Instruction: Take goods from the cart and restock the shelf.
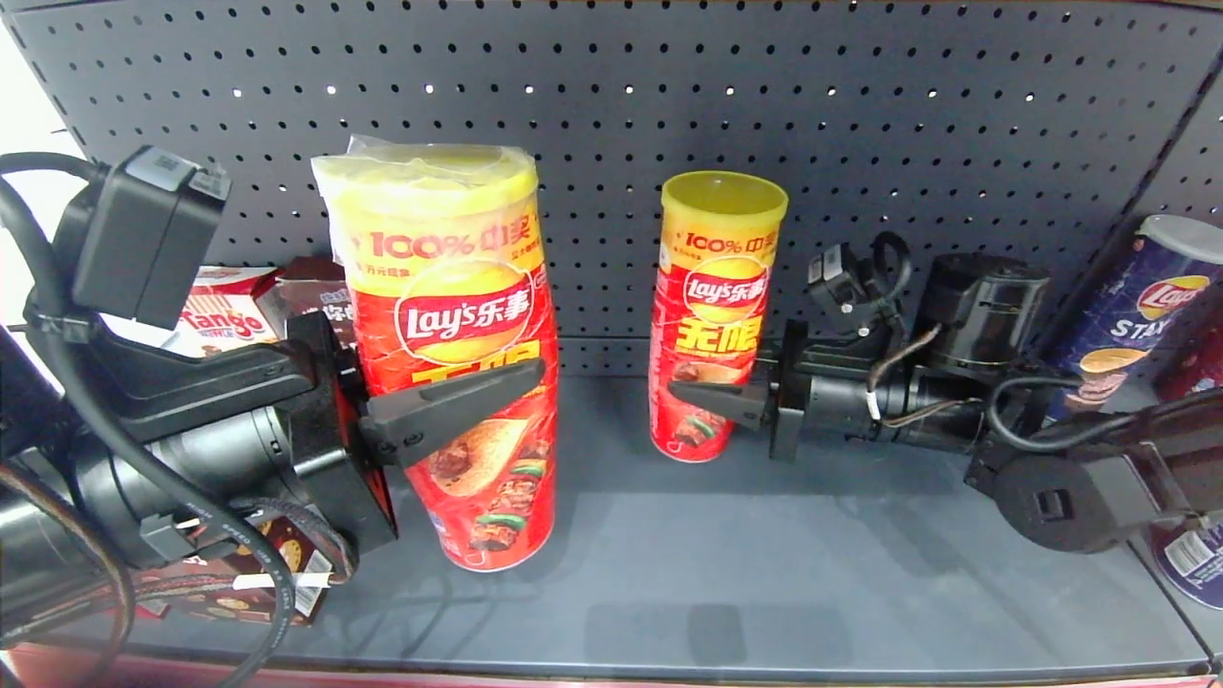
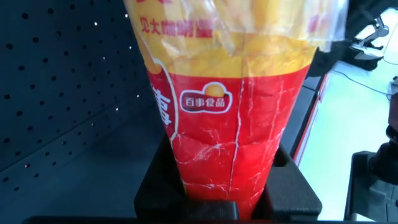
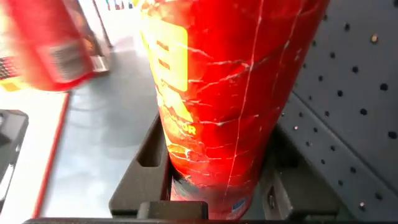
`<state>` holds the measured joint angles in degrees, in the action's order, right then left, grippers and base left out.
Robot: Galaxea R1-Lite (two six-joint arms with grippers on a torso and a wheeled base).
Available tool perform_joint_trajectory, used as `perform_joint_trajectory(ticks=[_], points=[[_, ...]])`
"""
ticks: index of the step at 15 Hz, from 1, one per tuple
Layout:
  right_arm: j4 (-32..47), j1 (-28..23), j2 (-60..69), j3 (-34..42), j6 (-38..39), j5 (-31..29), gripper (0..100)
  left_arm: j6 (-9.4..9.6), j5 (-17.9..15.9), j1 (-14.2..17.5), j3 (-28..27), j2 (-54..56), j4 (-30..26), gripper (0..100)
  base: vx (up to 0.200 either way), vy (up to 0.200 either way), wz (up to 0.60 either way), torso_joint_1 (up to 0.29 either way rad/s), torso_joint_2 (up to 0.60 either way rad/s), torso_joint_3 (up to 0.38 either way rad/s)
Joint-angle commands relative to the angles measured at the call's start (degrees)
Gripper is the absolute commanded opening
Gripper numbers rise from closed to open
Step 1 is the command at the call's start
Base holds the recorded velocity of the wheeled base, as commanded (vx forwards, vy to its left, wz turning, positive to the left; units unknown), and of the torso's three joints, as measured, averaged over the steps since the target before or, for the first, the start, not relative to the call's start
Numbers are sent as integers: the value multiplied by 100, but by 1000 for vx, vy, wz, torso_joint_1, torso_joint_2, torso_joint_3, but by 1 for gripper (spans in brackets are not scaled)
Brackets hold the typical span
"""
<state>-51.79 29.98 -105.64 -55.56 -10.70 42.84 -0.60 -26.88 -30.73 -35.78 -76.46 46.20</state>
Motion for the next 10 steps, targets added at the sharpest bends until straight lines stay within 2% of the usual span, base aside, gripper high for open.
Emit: perform_joint_trajectory(ticks=[1,2,7,10], points=[[-271,193,677,854,7,-100,0,-2,-1,59,-17,8,3,0,0,0,0,0,0,0],[-367,272,896,1232,7,-109,0,-2,-10,173,-8,8,3,0,0,0,0,0,0,0],[-482,729,1204,2138,-37,-619,0,-2,-10,199,1,17,3,0,0,0,0,0,0,0],[-1070,773,993,2603,-20,-680,0,-2,-10,208,10,17,-6,0,0,0,0,0,0,0]])
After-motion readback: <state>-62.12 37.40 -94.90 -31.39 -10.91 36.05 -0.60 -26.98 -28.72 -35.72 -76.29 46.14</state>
